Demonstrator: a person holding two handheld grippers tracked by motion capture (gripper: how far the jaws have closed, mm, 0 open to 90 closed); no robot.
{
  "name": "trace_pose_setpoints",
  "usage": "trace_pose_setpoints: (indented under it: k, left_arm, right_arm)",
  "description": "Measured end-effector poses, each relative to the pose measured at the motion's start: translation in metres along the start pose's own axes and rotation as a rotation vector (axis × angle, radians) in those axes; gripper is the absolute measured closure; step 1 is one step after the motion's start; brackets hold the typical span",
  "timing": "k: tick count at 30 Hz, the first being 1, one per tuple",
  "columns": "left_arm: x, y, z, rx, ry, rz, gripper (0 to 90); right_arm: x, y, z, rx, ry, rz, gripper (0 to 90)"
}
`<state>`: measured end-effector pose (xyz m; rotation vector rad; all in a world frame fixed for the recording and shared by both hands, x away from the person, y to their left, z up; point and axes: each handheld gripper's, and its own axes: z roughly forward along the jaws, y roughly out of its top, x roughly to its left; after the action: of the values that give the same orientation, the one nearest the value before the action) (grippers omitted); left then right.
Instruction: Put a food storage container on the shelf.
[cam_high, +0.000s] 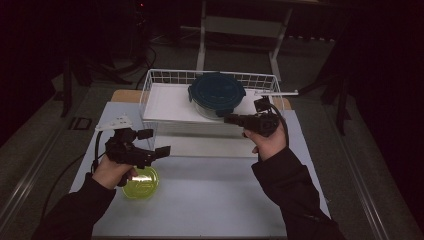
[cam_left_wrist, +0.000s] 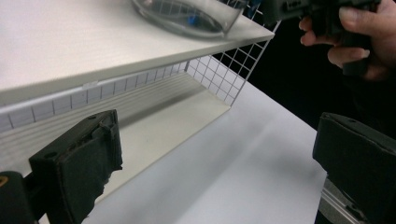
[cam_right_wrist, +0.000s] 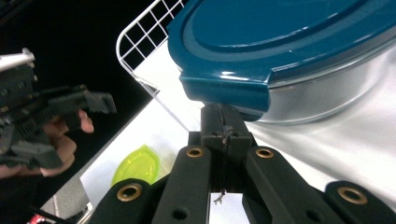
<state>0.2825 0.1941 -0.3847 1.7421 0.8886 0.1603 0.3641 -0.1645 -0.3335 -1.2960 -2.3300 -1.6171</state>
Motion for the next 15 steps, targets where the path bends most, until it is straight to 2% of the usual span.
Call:
trace_pose_setpoints:
  k: [6, 9, 12, 15]
  left_arm:
    - [0.0002, -0.0032, -0.0026, 0.003, 0.011, 0.011, 1.1]
    - [-0.0015, -0.0041, -0.0029, 0.01, 0.004, 0.02, 1.1]
    - [-0.0036, -0.0054, -0.0028, 0.012, 0.009, 0.043, 1.1]
    - [-0.0037, -0.0064, -0.0041, 0.015, 0.011, 0.045, 1.1]
  right_arm:
    - [-0.0008, 0.0069, 0.0087, -0.007, -0.009, 0.012, 89.9]
    - [-0.002, 0.0085, 0.0107, -0.006, 0.001, 0.022, 90.0]
    - [0.0, 0.0084, 0.0114, -0.007, -0.007, 0.01, 89.8]
    - [0.0003, 0.0059, 0.0104, -0.007, -0.003, 0.013, 87.9]
